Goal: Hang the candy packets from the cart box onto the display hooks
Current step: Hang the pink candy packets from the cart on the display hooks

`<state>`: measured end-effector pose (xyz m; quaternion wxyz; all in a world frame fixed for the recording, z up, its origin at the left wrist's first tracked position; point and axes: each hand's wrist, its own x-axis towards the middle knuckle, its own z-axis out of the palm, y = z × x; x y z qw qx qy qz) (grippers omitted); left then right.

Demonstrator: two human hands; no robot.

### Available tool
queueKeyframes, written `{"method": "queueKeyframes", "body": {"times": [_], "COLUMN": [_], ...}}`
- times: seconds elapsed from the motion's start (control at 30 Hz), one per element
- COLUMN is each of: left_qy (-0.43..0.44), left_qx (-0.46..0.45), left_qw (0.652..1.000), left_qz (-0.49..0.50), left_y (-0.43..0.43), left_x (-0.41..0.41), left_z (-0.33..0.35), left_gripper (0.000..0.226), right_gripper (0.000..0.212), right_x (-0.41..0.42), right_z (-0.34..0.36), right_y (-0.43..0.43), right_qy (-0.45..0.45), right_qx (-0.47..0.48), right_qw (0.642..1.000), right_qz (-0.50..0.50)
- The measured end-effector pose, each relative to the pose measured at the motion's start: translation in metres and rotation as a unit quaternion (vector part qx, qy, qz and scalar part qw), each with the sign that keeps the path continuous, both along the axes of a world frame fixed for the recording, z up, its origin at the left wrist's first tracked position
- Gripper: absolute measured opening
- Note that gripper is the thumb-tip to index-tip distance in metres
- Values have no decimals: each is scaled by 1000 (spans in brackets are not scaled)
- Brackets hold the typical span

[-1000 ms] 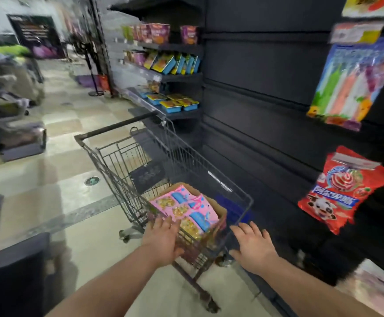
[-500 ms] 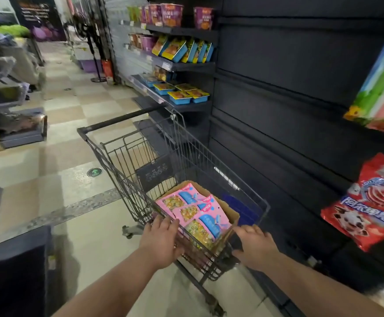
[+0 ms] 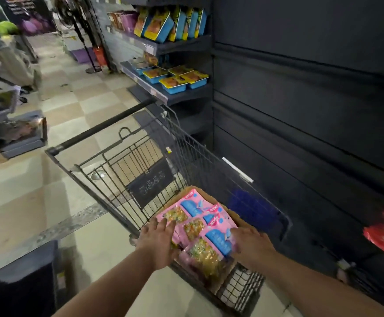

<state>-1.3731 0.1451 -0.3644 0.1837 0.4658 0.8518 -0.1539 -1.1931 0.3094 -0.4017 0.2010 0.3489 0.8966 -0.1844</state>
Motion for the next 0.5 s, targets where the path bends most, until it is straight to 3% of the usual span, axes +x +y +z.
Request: {"method": "queueKeyframes", "body": {"times": [0.3,0.5], "left_qy": [-27,-47], "left_qx": [-74,-93], "left_qw": [997,992], "left_qz": [-23,-68], "left_y": [47,68], "left_x": [-19,-37], "left_z": [-27,-59], "left_gripper": [83,81], "right_gripper": [56,63], "right_x": [2,8], "right_z": [-19,-26], "right_y": [36,38], "right_qy": [-9,-15], "right_qx": [-62,-103], "right_qw": [997,986], "right_qz": [-49,-128]}}
